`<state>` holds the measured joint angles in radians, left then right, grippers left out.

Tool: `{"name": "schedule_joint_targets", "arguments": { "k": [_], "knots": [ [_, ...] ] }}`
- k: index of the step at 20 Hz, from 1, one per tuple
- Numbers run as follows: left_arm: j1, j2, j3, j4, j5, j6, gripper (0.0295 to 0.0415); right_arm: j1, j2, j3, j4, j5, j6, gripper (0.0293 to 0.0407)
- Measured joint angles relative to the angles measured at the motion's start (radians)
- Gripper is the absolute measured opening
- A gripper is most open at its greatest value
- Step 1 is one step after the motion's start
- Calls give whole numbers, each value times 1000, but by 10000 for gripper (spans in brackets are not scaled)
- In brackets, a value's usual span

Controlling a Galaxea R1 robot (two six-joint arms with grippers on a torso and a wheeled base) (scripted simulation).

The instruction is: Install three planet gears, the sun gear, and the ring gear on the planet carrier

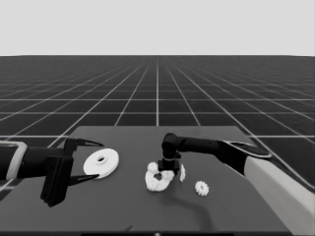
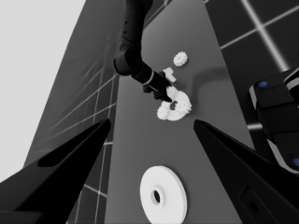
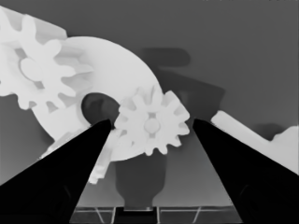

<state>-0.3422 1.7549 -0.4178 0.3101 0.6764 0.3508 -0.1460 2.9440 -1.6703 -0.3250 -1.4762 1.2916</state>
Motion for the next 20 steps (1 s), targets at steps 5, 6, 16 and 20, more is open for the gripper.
{"name": "schedule_joint_targets", "arguments": {
  "k": [5,6,16,20],
  "knots": [
    [0,0,0,0,0,0,385,0,0,0,0,0,0,385],
    [0,0,0,0,0,0,385,0,0,0,0,0,0,385],
    [0,0,0,0,0,0,385,364,-37,140,350,-101,84,385],
    [0,0,0,0,0,0,385,390,-447,558,375,-105,90,385]
  ]
}}
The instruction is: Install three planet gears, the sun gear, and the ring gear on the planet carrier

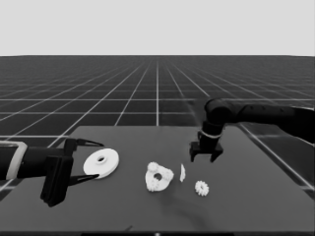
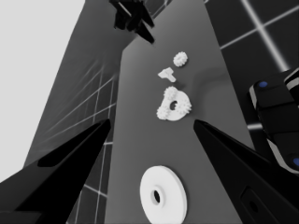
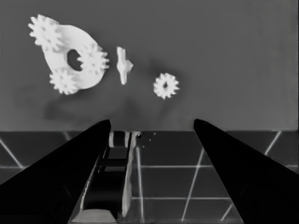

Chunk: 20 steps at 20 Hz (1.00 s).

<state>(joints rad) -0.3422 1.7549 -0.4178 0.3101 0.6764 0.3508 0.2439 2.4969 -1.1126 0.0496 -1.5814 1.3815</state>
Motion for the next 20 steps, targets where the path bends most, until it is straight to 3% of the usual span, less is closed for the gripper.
{"name": "schedule_joint_targets", "arguments": {
  "k": [7,8,9,10,12,17,19,20],
  "knots": [
    [0,0,0,0,0,0,385,9,-107,43,7,-5,-60,385],
    [0,0,0,0,0,0,385,-156,-113,60,-187,45,-52,385],
    [0,0,0,0,0,0,385,-297,-103,28,-304,75,-68,385],
    [0,0,0,0,0,0,385,-374,-88,-16,-367,99,-91,385],
    [0,0,0,0,0,0,385,-435,-68,-73,-417,128,-118,385],
    [0,0,0,0,0,0,385,-461,-56,-105,-439,145,-132,385],
    [0,0,0,0,0,0,385,-462,-56,-107,-440,146,-133,314],
    [0,0,0,0,0,0,385,-462,-56,-107,-440,146,-133,310]
  ]
}}
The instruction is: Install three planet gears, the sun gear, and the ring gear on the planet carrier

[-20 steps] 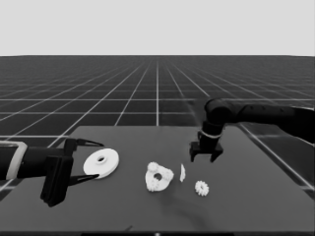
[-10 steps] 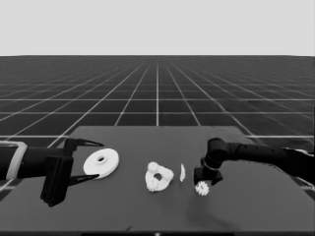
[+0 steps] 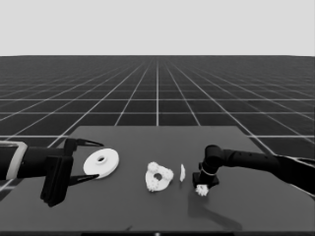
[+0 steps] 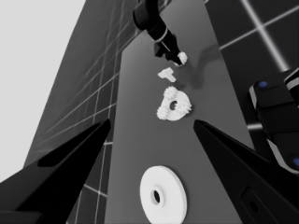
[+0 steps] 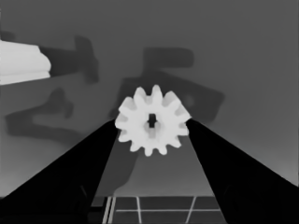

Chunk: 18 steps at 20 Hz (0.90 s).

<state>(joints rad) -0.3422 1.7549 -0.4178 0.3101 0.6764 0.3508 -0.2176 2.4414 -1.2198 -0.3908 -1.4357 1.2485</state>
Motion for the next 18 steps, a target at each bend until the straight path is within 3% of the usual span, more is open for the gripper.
{"name": "schedule_joint_targets", "arguments": {
  "k": [7,8,9,11,17,18],
  "knots": [
    [0,0,0,0,0,0,385,0,0,0,0,0,0,310],
    [0,0,0,0,0,0,385,131,-52,144,149,-88,65,310],
    [0,0,0,0,0,0,385,272,-66,188,267,-120,90,310],
    [0,0,0,0,0,0,385,408,-62,178,387,-140,86,310],
    [0,0,0,0,0,0,385,469,-54,153,445,-151,72,310],
    [0,0,0,0,0,0,385,466,140,13,444,-144,206,310]
  ]
}}
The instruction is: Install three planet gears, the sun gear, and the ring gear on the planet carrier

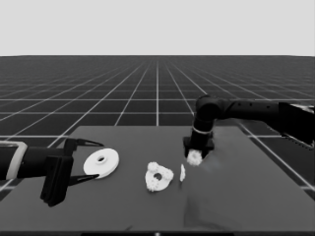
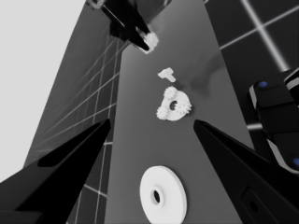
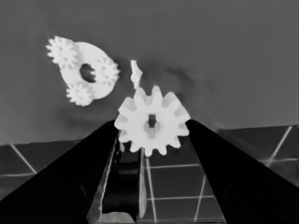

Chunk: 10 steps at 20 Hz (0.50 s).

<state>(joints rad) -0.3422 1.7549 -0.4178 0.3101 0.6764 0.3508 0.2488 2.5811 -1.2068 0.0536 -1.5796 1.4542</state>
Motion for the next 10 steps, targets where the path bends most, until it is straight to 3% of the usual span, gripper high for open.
{"name": "schedule_joint_targets", "arguments": {
  "k": [1,3,9,10],
  "knots": [
    [0,0,0,0,0,0,385,-2,200,-131,-1,3,26,310],
    [0,0,0,0,0,0,385,-5,383,-330,-3,1,-22,310],
    [0,0,0,0,0,0,385,-7,474,-467,-5,-2,-74,310],
    [0,0,0,0,0,0,385,-122,471,-457,-141,25,-66,310]
  ]
}}
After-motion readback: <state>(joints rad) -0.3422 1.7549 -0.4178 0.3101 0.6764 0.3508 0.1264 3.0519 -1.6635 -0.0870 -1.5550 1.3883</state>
